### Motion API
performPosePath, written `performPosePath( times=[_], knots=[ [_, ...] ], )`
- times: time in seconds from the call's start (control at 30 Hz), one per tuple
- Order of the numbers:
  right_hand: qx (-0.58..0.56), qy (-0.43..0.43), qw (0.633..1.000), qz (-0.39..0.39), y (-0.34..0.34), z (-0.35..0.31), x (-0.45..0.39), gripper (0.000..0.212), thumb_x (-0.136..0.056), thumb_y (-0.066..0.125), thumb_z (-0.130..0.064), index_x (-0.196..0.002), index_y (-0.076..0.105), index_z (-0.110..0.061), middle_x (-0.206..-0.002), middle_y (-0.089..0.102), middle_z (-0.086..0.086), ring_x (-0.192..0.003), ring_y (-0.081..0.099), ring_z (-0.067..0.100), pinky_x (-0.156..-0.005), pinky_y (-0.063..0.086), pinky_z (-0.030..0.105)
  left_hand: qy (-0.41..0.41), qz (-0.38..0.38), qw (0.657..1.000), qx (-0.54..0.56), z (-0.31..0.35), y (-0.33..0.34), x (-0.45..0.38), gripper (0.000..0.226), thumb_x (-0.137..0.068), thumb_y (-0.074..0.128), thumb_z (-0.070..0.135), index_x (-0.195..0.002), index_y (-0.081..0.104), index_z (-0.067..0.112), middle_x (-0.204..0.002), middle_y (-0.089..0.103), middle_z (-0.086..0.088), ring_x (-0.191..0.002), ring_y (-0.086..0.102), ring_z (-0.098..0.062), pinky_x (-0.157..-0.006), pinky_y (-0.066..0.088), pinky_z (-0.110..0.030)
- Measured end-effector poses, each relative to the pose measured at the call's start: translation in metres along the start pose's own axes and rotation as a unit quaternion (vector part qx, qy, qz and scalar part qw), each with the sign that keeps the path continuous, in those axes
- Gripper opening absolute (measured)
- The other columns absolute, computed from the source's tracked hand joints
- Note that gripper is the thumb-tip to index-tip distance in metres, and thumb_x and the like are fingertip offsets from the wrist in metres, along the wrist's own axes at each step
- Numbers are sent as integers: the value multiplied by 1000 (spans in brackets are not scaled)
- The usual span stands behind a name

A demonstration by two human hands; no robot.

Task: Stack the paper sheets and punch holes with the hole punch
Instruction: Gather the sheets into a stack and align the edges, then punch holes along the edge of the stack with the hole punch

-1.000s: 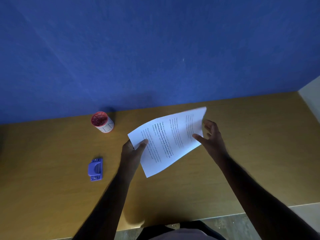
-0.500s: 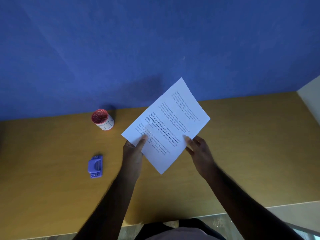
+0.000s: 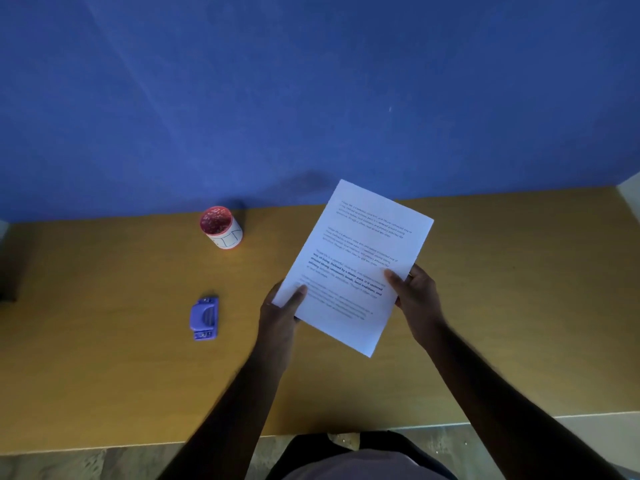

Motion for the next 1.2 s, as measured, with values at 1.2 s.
performPosePath(
  times=[1.2],
  knots=[
    [215,33,976,-27,30,67,21,16,-97,70,-12,-111,71,-20,-99,76,-10,-80,72,1,-66,55,26,1,210,881,-425,48,-237,-62,33,-95,58,11,-124,74,14,-114,72,0,-98,70,-20,-65,48,-16]
  ],
)
Point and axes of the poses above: each hand's wrist, its own x-axis away from the middle knuckle, its own y-axis out of the palm, z = x × y, the point moved 8 cm from there along -x, towards the middle knuckle
